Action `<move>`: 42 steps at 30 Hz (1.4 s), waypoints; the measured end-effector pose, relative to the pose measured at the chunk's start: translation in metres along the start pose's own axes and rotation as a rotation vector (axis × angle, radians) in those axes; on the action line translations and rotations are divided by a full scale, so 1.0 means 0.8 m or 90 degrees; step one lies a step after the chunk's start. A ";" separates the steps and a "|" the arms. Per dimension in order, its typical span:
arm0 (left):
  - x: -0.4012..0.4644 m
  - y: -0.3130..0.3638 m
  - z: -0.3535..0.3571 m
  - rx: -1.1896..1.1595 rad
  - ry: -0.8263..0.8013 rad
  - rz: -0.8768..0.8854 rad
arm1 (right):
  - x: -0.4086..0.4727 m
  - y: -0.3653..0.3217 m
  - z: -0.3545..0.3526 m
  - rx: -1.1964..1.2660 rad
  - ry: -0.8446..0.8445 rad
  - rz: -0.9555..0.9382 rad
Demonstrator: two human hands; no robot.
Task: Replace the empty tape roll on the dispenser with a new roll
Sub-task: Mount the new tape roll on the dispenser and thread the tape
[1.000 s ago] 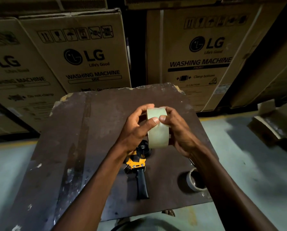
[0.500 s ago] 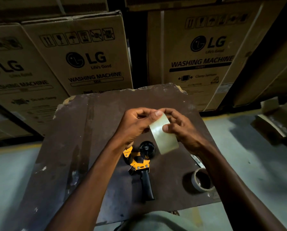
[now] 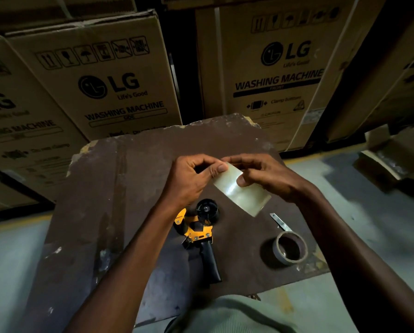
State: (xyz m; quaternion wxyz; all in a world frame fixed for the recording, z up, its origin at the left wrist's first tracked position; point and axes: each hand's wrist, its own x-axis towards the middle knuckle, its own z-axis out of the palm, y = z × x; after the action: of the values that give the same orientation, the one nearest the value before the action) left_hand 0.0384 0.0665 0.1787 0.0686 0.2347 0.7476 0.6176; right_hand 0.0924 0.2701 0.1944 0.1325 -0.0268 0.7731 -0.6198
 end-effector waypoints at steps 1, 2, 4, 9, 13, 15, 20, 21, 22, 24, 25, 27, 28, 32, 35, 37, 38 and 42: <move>-0.001 0.000 0.001 0.001 0.001 -0.002 | 0.000 0.001 -0.001 -0.002 -0.005 -0.008; -0.001 0.000 0.003 -0.002 0.001 -0.005 | 0.000 0.003 -0.002 0.001 -0.012 -0.018; -0.004 0.002 0.007 -0.032 -0.003 -0.024 | 0.002 0.006 -0.003 0.014 -0.030 -0.039; -0.010 0.005 0.007 -0.162 -0.035 -0.087 | 0.002 0.010 -0.012 0.036 -0.085 -0.057; -0.015 0.004 0.004 -0.226 -0.058 -0.118 | 0.005 0.012 -0.019 0.038 -0.128 -0.030; -0.016 0.001 0.003 -0.236 -0.055 -0.121 | 0.006 0.013 -0.019 0.023 -0.140 -0.004; -0.024 -0.008 0.000 -0.238 -0.045 -0.141 | 0.013 0.019 -0.020 -0.051 -0.188 0.102; -0.026 -0.009 0.000 -0.250 -0.045 -0.147 | 0.014 0.021 -0.020 -0.050 -0.192 0.111; -0.028 -0.012 0.000 -0.275 -0.041 -0.152 | 0.015 0.021 -0.020 -0.041 -0.198 0.112; -0.032 -0.017 0.000 -0.335 -0.027 -0.162 | 0.016 0.020 -0.021 -0.026 -0.226 0.101; -0.033 -0.019 0.000 -0.354 -0.022 -0.168 | 0.016 0.020 -0.021 -0.028 -0.239 0.096; -0.037 -0.023 -0.002 -0.376 -0.027 -0.178 | 0.018 0.019 -0.021 -0.042 -0.254 0.090; -0.037 -0.025 -0.003 -0.386 -0.031 -0.185 | 0.020 0.019 -0.021 -0.052 -0.258 0.087; -0.039 -0.036 -0.013 -0.418 -0.038 -0.203 | 0.027 0.015 -0.019 -0.111 -0.272 0.085; -0.042 -0.043 -0.023 -0.424 -0.037 -0.206 | 0.032 0.012 -0.020 -0.169 -0.276 0.091; -0.047 -0.050 -0.030 -0.437 -0.046 -0.217 | 0.035 0.012 -0.017 -0.190 -0.271 0.097; -0.049 -0.054 -0.033 -0.443 -0.057 -0.221 | 0.037 0.013 -0.015 -0.196 -0.266 0.099; -0.055 -0.071 -0.041 -0.384 -0.026 -0.225 | 0.045 0.017 -0.006 -0.240 -0.256 0.101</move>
State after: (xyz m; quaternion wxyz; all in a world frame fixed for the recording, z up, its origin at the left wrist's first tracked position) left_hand 0.0496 0.0109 0.1236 0.2559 0.0830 0.5590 0.7843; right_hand 0.0580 0.2706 0.1763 0.3240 -0.1133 0.8325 -0.4350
